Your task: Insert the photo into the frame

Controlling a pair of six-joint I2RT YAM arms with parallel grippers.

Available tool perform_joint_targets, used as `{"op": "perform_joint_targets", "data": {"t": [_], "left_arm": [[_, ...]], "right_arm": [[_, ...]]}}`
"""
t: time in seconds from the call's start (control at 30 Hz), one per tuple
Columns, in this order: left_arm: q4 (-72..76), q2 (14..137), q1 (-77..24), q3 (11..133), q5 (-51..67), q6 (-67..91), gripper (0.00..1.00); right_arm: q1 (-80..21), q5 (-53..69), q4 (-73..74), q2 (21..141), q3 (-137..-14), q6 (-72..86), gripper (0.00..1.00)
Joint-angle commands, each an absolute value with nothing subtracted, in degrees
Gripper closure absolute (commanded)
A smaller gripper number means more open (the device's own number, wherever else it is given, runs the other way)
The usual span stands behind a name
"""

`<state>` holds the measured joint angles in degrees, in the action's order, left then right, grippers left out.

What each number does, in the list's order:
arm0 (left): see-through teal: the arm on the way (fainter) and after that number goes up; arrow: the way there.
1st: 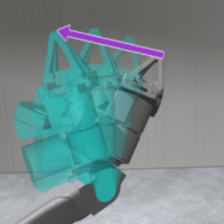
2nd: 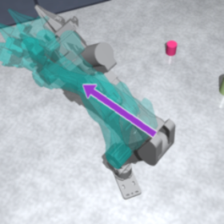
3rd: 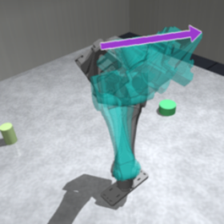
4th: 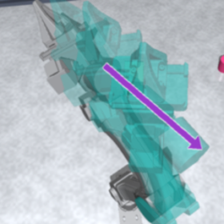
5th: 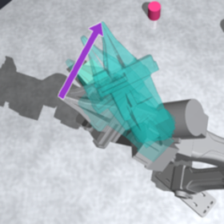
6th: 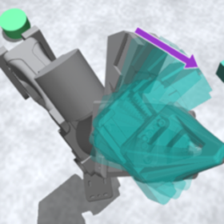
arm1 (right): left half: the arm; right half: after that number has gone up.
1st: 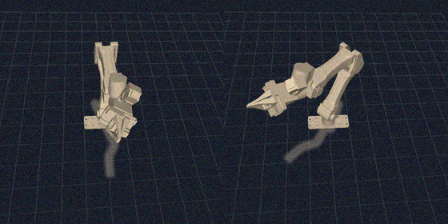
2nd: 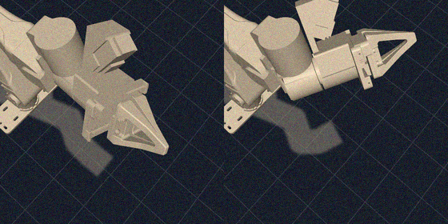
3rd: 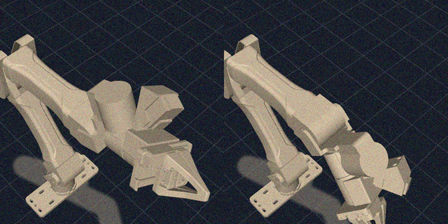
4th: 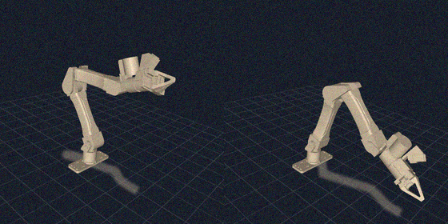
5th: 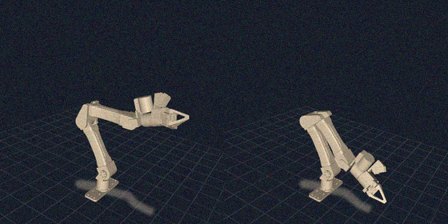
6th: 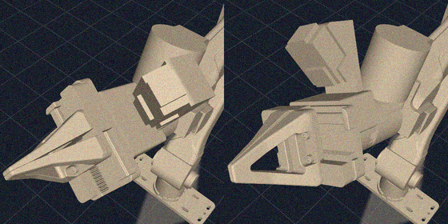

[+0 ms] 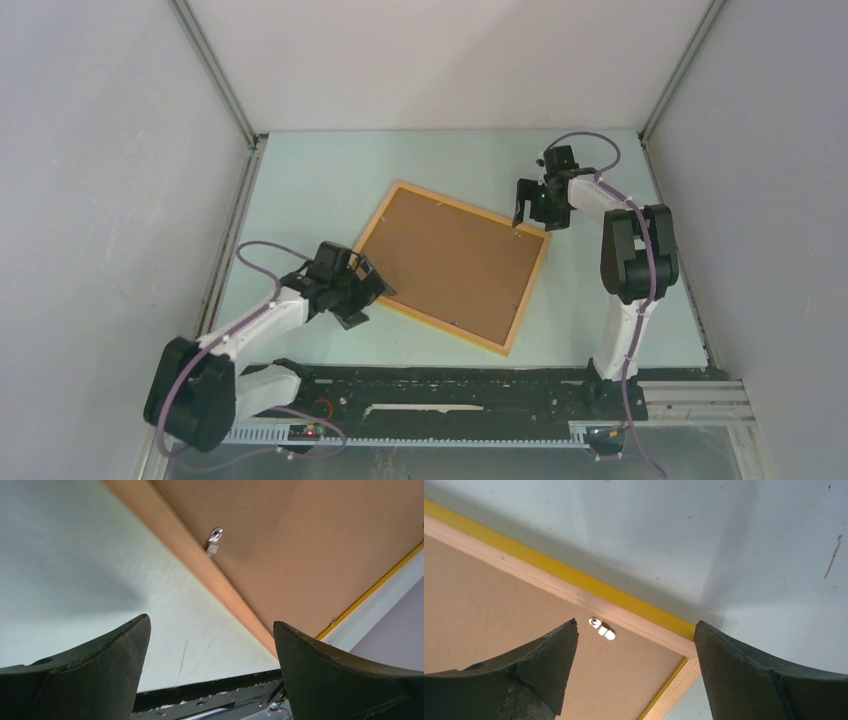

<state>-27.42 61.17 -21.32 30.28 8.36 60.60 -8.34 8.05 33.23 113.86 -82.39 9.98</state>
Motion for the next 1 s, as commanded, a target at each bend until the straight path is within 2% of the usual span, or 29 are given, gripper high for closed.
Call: {"op": "perform_joint_targets", "data": {"t": [0.0, 0.33, 0.47, 0.57, 0.73, 0.83, 0.97], "left_arm": [[-15.8, 70.39, -23.69, 34.14, 10.86, 64.76, 0.0], [-25.23, 91.67, -18.33, 57.24, 10.79, 48.66, 0.0], [-36.65, 101.15, -14.97, 72.98, 8.87, 39.11, 0.0], [-40.42, 104.63, -13.82, 79.38, 8.93, 36.05, 0.0], [-37.54, 106.35, -12.48, 78.58, 11.43, 34.7, 0.0], [-33.62, 106.33, -11.23, 76.04, 17.3, 37.64, 0.01], [-32.71, 105.87, -10.95, 75.0, 17.22, 38.54, 0.01]], "right_arm": [[-8.66, 7.54, 34.78, 112.15, -78.6, 15.65, 0.07], [-9.44, 11.15, 29.84, 102.67, -63.4, 19.96, 0.07], [-11.13, 8.15, 27.18, 98.8, -59.12, 20.2, 0.08], [-12.8, 3.62, 27.34, 98.38, -59.67, 20.16, 0.08], [-16.1, -7.31, 28.66, 98.41, -59.85, 20.3, 0.11], [-16.17, -7.61, 27.62, 99.18, -60.1, 20.3, 0.16], [-16.24, -8.66, 27.91, 100.7, -61.62, 20.22, 0.21]]}}
